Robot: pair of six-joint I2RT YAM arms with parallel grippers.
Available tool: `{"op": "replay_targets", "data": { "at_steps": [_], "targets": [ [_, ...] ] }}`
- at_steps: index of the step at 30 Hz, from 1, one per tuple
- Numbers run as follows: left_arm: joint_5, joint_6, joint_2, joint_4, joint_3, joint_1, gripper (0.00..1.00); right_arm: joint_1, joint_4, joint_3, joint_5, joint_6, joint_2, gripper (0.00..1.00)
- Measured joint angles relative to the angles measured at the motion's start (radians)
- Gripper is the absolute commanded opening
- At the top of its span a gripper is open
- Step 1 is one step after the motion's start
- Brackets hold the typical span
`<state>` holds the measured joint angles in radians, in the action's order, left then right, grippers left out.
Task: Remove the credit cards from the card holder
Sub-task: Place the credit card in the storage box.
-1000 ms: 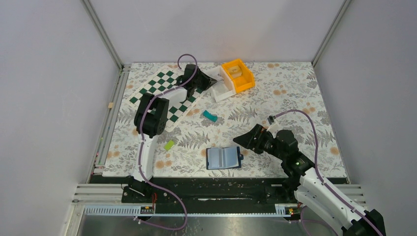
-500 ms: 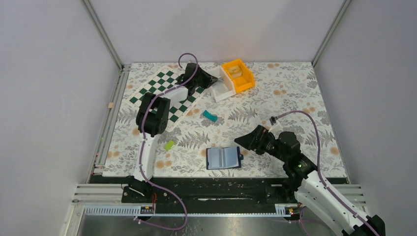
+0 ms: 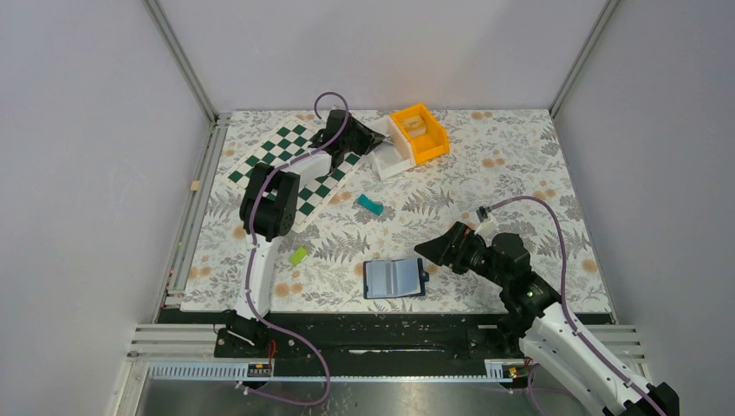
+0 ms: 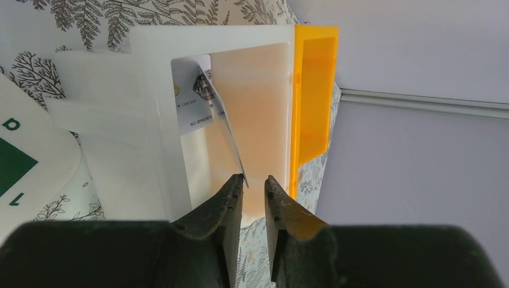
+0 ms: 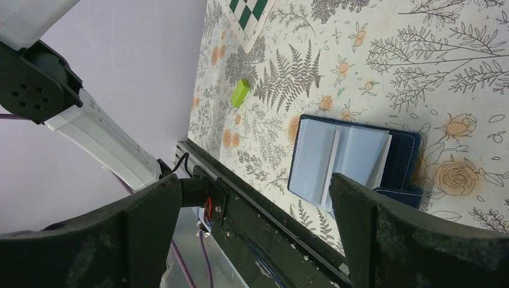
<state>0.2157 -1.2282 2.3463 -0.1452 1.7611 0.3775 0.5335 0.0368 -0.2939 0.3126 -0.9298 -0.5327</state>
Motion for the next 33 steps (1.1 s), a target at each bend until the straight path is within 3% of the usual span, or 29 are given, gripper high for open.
{"op": "replay_targets", "data": {
  "at_steps": [9, 33],
  "targets": [
    [0.000, -0.004, 0.003, 0.014, 0.000, -0.001, 0.00, -0.003, -0.003, 0.000, -0.008, 0.002, 0.014, 1.00],
    [-0.043, 0.043, 0.013, 0.024, 0.022, -0.004, 0.01, -0.006, -0.003, 0.000, -0.008, 0.007, -0.016, 0.99]
  ]
}}
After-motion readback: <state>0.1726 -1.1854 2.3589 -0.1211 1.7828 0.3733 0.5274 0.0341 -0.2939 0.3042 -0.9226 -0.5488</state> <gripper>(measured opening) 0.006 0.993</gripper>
